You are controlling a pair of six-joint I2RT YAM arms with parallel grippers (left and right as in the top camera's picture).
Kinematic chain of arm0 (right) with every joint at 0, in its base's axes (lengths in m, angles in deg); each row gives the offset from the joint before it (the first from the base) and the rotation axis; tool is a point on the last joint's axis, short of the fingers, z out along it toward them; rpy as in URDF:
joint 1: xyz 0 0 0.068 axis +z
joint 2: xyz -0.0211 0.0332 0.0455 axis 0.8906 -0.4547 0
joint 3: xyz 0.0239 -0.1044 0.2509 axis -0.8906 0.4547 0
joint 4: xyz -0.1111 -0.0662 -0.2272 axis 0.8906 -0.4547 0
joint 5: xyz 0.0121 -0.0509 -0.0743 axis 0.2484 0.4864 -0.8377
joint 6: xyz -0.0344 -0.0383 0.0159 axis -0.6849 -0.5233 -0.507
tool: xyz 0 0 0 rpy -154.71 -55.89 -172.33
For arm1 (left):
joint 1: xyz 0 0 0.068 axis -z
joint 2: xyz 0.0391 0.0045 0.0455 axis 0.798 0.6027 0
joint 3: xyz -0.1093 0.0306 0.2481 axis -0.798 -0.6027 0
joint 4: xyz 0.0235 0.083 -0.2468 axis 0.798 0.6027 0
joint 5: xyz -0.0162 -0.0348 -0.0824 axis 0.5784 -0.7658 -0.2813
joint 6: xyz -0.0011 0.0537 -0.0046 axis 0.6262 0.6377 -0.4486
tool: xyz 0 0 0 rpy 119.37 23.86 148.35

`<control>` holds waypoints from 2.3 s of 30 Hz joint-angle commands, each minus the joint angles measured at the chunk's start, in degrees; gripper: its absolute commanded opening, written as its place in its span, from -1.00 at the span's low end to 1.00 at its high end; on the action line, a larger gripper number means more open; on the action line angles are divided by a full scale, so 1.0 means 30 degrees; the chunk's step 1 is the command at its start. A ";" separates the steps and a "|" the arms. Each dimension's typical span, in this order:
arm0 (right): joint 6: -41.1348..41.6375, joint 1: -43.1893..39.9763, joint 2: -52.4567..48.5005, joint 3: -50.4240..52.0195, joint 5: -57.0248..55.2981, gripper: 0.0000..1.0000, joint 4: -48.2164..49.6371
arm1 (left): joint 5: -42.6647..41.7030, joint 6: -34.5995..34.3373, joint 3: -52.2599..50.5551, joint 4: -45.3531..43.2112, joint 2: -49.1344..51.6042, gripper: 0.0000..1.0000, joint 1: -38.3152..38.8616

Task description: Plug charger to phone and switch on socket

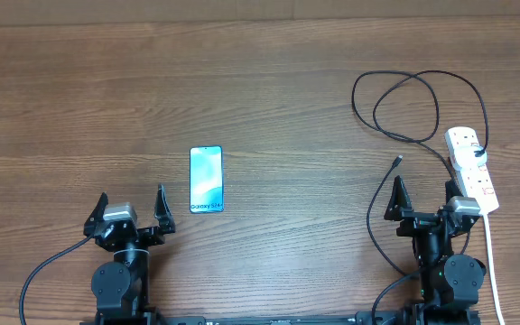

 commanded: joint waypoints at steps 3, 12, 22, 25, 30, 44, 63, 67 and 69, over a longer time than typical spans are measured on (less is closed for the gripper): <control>-0.0073 -0.0044 0.0226 0.0197 0.0022 1.00 0.0095 | -0.0153 0.0357 -0.0066 0.0000 0.0102 0.99 -0.0153; -0.0073 -0.0044 0.0226 0.0197 0.0022 1.00 0.0095 | -0.0153 0.0357 -0.0066 0.0000 0.0102 0.99 -0.0153; -0.0073 -0.0044 0.0219 0.0197 0.0022 1.00 0.0095 | -0.0153 0.0357 -0.0066 0.0000 0.0102 0.99 -0.0153; -0.0073 -0.0044 0.0226 0.0197 0.0022 1.00 0.0095 | -0.0153 0.0350 -0.0066 0.0000 0.0102 0.99 -0.0153; -0.0073 -0.0044 0.0219 0.0197 0.0022 1.00 0.0095 | -0.0153 0.0350 -0.0066 0.0000 0.0102 0.99 -0.0153; -0.0073 -0.0044 0.0226 0.0197 0.0022 1.00 0.0095 | -0.0146 0.0357 -0.0066 0.0000 0.0102 0.99 -0.0153; -0.0073 -0.0044 0.0226 0.0197 0.0022 1.00 0.0095 | -0.0918 0.0335 -0.0051 -0.0015 0.0102 0.99 -0.0153; -0.0073 -0.0044 0.0226 0.0197 0.0029 1.00 0.0095 | -0.2550 0.0335 0.0277 0.0066 0.0102 0.99 -0.0153; -0.0073 -0.0044 0.0226 0.0197 0.0022 1.00 0.0095 | -0.3024 -0.0029 0.0663 0.0321 0.0102 0.99 -0.0153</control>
